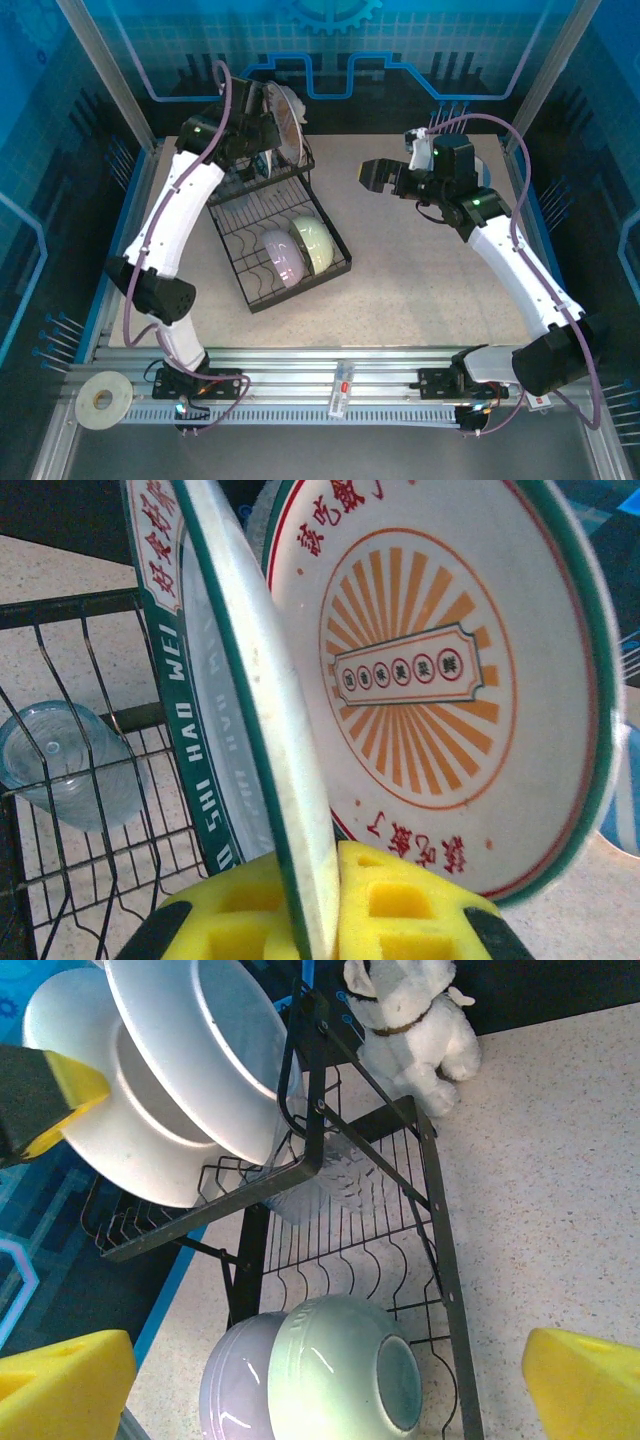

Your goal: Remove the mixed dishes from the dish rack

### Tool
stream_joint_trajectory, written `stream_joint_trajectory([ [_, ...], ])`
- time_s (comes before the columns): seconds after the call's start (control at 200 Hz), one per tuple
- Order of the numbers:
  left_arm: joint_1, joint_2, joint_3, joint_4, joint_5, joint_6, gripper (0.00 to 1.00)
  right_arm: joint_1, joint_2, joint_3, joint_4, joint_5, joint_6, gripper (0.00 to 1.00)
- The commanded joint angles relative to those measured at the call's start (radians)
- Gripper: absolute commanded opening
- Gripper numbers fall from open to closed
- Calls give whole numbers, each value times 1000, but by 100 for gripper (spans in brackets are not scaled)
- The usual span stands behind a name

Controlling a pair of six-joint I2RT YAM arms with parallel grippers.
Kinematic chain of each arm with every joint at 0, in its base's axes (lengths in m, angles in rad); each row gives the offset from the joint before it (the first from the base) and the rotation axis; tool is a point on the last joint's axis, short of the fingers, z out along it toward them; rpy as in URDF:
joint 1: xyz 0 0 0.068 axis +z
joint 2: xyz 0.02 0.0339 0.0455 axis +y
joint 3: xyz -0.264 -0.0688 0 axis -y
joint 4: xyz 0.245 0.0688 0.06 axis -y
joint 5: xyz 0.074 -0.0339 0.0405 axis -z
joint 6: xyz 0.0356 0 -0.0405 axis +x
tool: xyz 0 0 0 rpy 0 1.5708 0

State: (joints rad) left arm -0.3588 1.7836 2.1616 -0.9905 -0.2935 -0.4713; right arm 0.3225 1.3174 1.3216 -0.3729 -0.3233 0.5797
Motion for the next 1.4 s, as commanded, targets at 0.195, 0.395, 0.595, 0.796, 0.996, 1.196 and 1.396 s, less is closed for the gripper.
stream_joint_trajectory([
  [0.195, 19, -136, -3, 0, -41, -16, 0, -19, 37, 58, -1, -31, -6, 100],
  [0.395, 21, -210, -46, 54, -36, -16, 0, -31, 71, 102, -14, -32, -10, 100],
  [0.595, 21, -285, -84, 127, -28, 25, 0, -56, 112, 143, -3, -46, 14, 100],
  [0.796, 20, -340, -119, 198, 14, 95, 0, -102, 143, 175, 22, -64, 59, 100],
  [0.996, -16, -402, -195, 356, 90, 231, 0, -177, 145, 177, 50, -94, 116, 100],
  [1.196, -170, -401, -188, 484, 52, 480, 0, -232, 106, 148, 50, -87, 132, 100],
  [1.396, -342, -328, -139, 550, 107, 732, 0, -277, 48, 65, 68, -80, 180, 100],
])
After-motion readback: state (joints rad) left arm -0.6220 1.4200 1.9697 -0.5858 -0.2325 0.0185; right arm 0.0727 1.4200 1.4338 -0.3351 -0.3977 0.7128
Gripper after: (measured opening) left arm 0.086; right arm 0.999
